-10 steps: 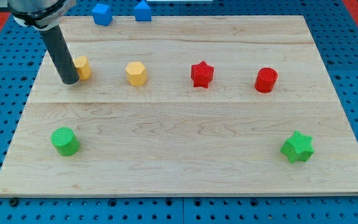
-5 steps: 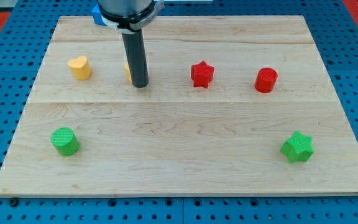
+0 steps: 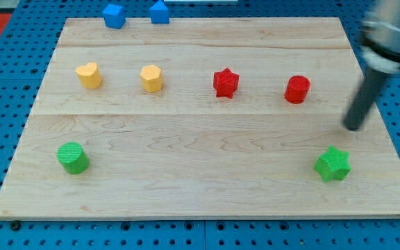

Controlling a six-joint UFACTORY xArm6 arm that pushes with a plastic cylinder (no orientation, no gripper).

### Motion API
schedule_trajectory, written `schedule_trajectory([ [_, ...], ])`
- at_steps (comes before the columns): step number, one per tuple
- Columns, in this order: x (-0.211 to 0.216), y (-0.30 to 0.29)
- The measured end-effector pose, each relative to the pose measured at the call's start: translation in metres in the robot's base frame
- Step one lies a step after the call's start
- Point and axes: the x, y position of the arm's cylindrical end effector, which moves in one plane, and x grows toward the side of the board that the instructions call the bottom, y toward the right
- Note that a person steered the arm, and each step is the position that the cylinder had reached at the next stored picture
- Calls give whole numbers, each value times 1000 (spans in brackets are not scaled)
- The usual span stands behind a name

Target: Push the green star to the right of the red star

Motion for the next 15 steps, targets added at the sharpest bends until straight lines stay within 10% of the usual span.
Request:
schedule_trajectory([
  [1,73,17],
  [3,42,-70],
  [5,99,-60],
  [15,-18,-192],
])
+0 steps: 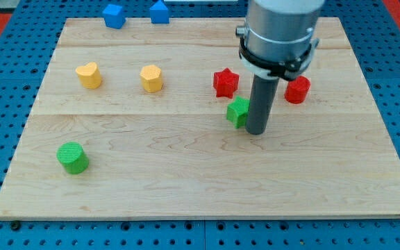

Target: Push the green star to the right of the red star

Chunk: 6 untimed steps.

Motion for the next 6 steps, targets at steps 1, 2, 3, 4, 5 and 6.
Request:
schedule_trajectory([
  [1,1,4],
  [2,32,-5],
  [3,8,-30],
  [4,-16,-27],
  [5,-27,-20],
  [6,-41,-10],
])
